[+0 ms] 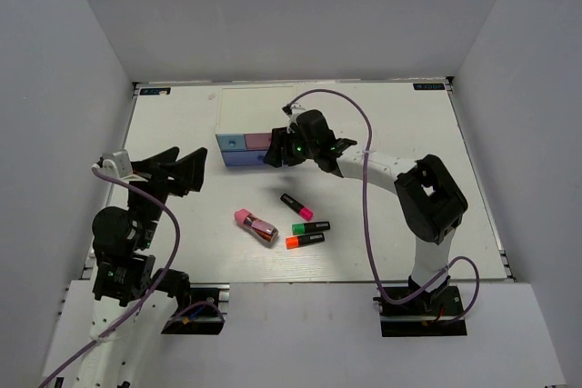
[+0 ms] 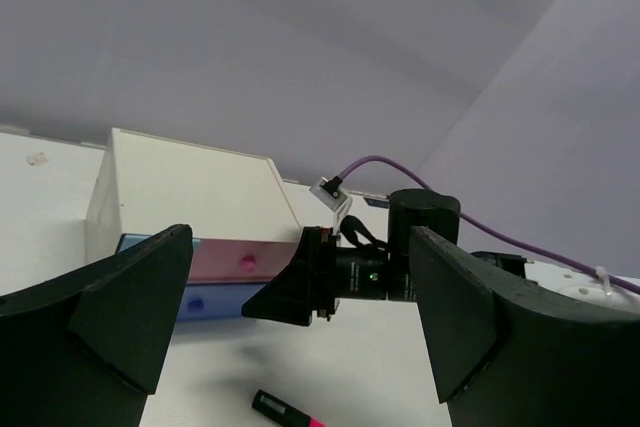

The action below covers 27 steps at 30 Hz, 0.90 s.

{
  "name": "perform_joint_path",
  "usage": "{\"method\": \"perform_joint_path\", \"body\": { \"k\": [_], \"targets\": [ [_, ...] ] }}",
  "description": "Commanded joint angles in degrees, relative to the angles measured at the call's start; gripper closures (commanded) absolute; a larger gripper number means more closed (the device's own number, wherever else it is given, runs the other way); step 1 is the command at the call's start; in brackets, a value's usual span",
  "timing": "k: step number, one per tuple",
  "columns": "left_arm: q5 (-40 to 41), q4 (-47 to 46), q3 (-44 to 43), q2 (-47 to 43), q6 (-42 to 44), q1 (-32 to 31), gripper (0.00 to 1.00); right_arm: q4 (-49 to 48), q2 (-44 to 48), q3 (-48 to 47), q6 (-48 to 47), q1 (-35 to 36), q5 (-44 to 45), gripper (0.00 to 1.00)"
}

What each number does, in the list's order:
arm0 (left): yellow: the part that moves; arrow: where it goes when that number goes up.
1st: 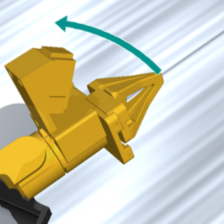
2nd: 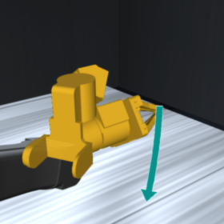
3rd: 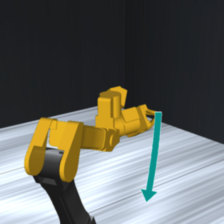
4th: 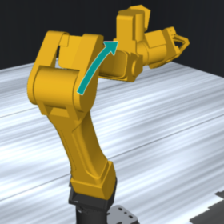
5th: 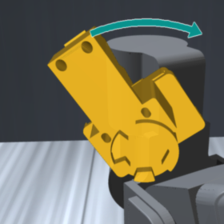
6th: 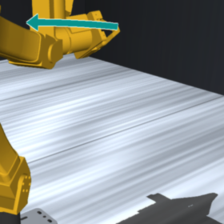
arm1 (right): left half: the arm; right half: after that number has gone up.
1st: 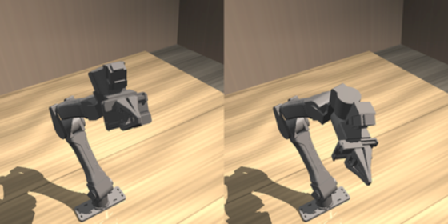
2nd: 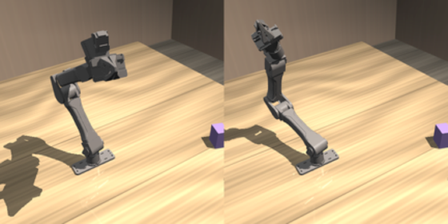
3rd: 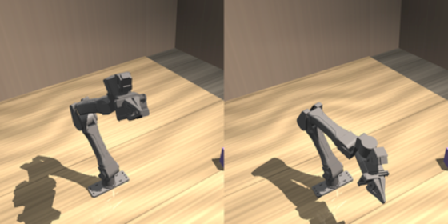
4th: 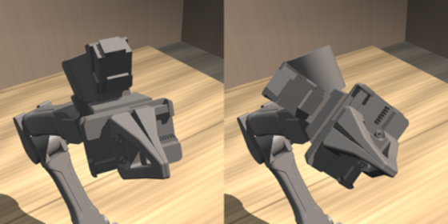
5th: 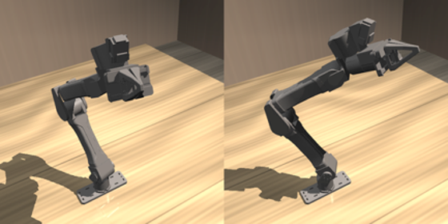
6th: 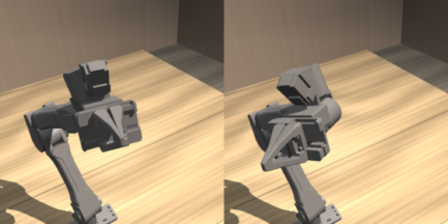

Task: Sort the stationery into containers
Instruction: Open the drawer

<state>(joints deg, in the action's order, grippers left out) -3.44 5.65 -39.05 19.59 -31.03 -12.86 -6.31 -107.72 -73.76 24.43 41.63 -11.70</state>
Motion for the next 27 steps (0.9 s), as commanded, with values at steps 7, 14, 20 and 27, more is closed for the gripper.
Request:
{"method": "perform_joint_path", "body": {
  "k": [7,14,20,27],
  "targets": [
    [-0.6,2.0,1.08,2.38,1.76,0.91,0.01,-0.99,1.46,-1.22,6.51,0.12,8.97,0.37],
    [-0.6,2.0,1.08,4.14,2.28,0.91,0.01,-5.81,5.32,4.4,7.92,0.38,11.44,0.39],
    [-1.73,2.0,1.6,6.68,2.9,0.91,0.01,-8.1,7.87,6.86,5.11,0.82,11.18,0.4],
    [-6.39,3.13,1.61,11.07,3.96,0.91,0.03,-3.57,11.3,7.85,-12.34,3.11,3.73,0.4]
  ]
}}
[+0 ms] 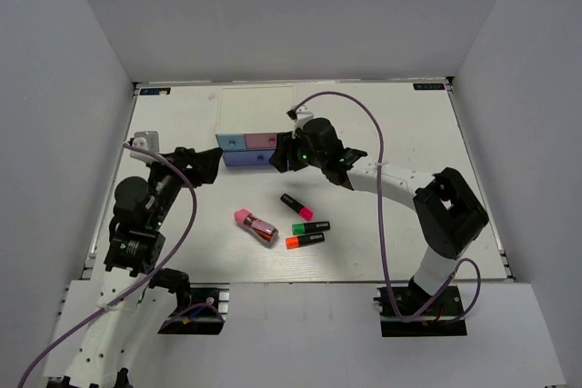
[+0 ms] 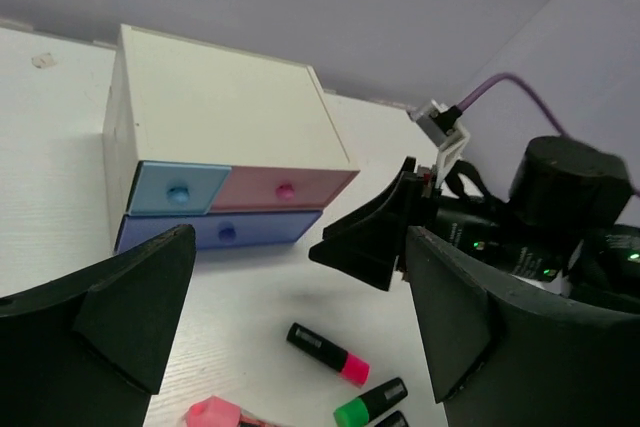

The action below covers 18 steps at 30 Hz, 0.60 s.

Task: Sort the stationery into containers
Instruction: Open the drawer

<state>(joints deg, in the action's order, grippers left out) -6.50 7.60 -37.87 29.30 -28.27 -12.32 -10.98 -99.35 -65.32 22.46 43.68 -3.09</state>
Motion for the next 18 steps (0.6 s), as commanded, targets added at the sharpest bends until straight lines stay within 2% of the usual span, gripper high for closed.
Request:
{"method": "perform_joint_path", "body": {
  "k": [1,2,3,4,5,6,7,8,9,10,12,13,14,16,18],
  "targets": [
    [-4.91,1.19,0.43,3.11,1.2,0.36,0.05,5.05,2.93,-1.12,-12.77,1.06,-6.12,0.4],
    [-5.97,1.19,0.43,4.26,1.2,0.36,0.08,7.36,3.37,-2.43,-21.32,1.06,-9.53,0.43],
    [-7.37,0.32,0.43,5.58,-0.19,0.36,0.11,9.38,3.81,-3.92,-24.88,0.97,-13.3,0.47],
    [-9.91,-0.64,0.43,7.07,-1.25,0.36,0.15,17.14,4.68,-5.42,-26.83,1.05,-13.43,0.58],
    [-11.15,-1.52,1.03,8.74,-2.48,0.36,0.22,18.79,5.21,-5.87,-30.77,0.97,-13.17,0.71],
    [-12.56,-2.49,1.04,12.32,-3.71,-0.42,0.25,20.02,6.09,-6.05,-31.59,0.88,-12.64,0.83],
    [-14.66,-4.24,1.04,14.27,-6.07,-0.43,0.3,20.82,10.1,-4.92,-32.03,0.36,-8.12,1.0],
    [-16.07,-5.47,1.04,16.12,-7.31,-0.43,0.31,19.96,11.88,-3.69,-33.08,0.27,-5.29,1.0],
    [-17.48,-7.23,1.82,19.36,-8.72,-0.95,0.32,18.73,13.81,-2.2,-33.27,0.35,-2.3,1.0],
    [-19.32,-9.16,2.35,20.78,-11.51,-0.96,0.34,15.41,20.79,3.56,-34.05,-0.08,5.74,1.0],
    [-19.86,-13.56,3.06,23.33,-13.47,-0.96,0.35,9.25,27.94,9.12,-35.2,-0.61,10.09,1.0],
    [-19.86,-14.7,3.58,25.78,-15.3,-1.56,0.35,6.53,31.29,11.07,-35.46,-0.7,11.95,0.91],
    [-19.17,-16.45,3.59,27.03,-16.19,-1.57,0.35,5.98,33.5,11.7,-35.55,-1.22,13.19,0.52],
    [-18.64,-18.66,4.12,29.57,-18.3,-3.14,0.37,7.81,34.57,11.09,-34.24,-1.58,14.07,0.43],
    [-16.97,-20.33,4.12,33.88,-20.94,-4.2,0.41,7.82,36.24,11.26,-32.58,-2.37,14.34,0.43]
  ]
}}
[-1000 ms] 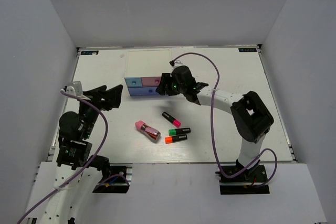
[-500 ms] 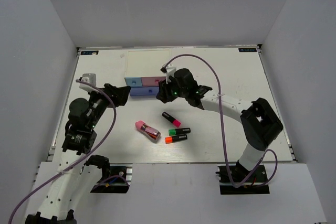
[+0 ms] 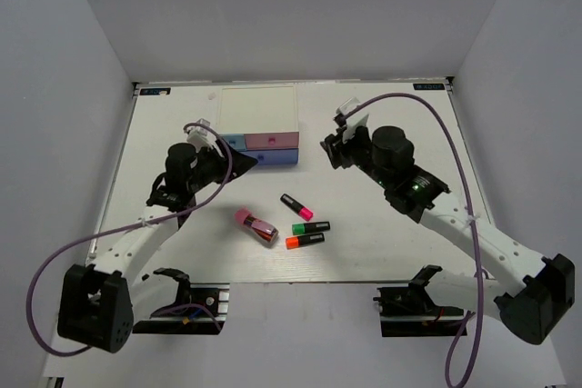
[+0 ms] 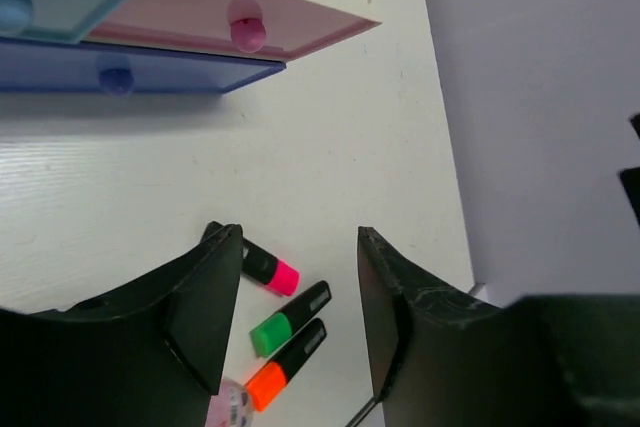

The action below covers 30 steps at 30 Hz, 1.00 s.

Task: Sort the stationery into containers
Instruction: Open the drawer

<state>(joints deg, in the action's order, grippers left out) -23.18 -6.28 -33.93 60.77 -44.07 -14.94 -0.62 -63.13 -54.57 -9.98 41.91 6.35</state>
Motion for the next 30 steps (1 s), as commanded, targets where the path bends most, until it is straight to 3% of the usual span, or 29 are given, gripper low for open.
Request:
{"method": "perform_joint_path", "body": {
  "k": [1,8,14,18,30],
  "targets": [
    [1.54,-6.98,-0.34,3.64,-5.84,-2.72,0.41,-3.15,0.38,0.95,0.91,-0.69,4.9,0.45],
    [17.01,-11.29,-0.34,8.74,-15.14,-8.78,0.47,-6.84,3.36,3.06,3.38,-2.27,7.27,0.48],
    [30.97,-12.88,-3.68,17.61,-18.86,-14.23,0.45,-9.75,6.27,6.14,3.74,-3.24,9.03,0.48],
    [33.81,-14.02,-6.84,24.11,-18.86,-15.64,0.43,-10.19,7.32,7.19,4.44,-3.68,8.33,0.48],
    [36.8,-22.36,-7.9,27.91,-18.86,-16.7,0.39,-10.98,7.41,8.16,4.18,-3.68,7.8,0.48]
  ]
}}
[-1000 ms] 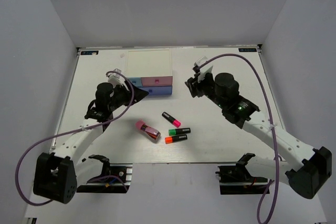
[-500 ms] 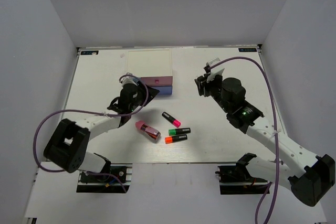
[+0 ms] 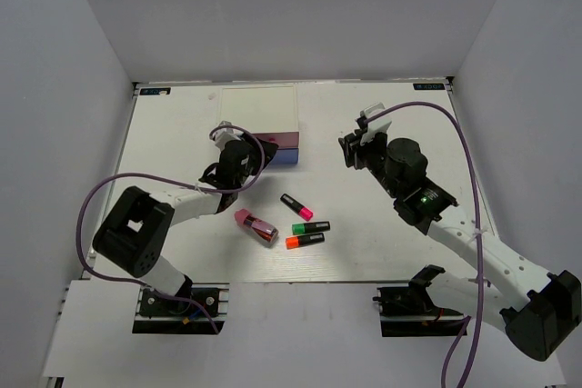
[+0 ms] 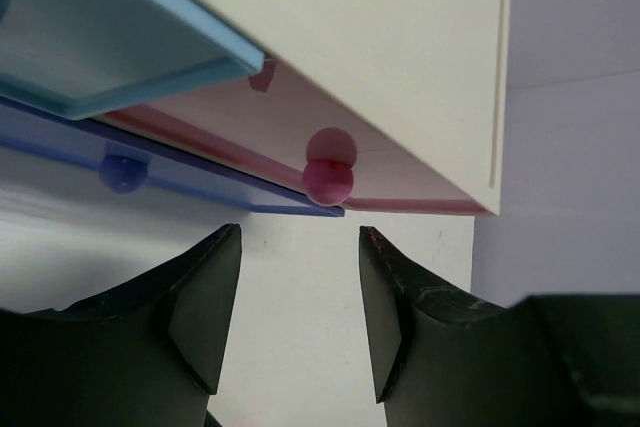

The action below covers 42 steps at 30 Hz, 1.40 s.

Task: Sort the stationery into containers
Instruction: Open the drawer

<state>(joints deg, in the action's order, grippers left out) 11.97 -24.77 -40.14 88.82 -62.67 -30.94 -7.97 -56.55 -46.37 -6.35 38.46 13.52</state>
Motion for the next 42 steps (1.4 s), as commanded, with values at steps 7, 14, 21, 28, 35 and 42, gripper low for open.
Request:
{"method": "perform_joint_path", "body": {
  "k": [7,14,21,28,35,42],
  "targets": [
    [3.32,-4.58,-2.31,2.41,0.27,-0.7,0.41,-3.9,0.66,0.14,0.55,-0.22,0.63,0.48],
    [7.36,-9.85,-1.17,3.03,0.88,-1.75,0.44,-3.9,0.92,0.23,0.46,-0.22,0.81,0.48],
    [8.6,-10.47,-1.7,3.56,2.56,-1.76,0.47,-3.99,1.01,0.49,0.46,-0.14,0.89,0.48],
    [9.13,-10.47,-2.22,4.7,2.56,-1.76,0.55,-3.9,1.01,0.58,0.55,-0.23,0.98,0.47],
    [9.13,-11.08,-2.84,6.55,2.56,-1.76,0.56,-3.99,1.1,0.49,0.64,-0.23,0.98,0.47],
    [9.13,-11.08,-3.37,7.07,2.56,-1.76,0.68,-4.07,1.1,0.58,0.55,-0.23,0.9,0.47]
  ]
}}
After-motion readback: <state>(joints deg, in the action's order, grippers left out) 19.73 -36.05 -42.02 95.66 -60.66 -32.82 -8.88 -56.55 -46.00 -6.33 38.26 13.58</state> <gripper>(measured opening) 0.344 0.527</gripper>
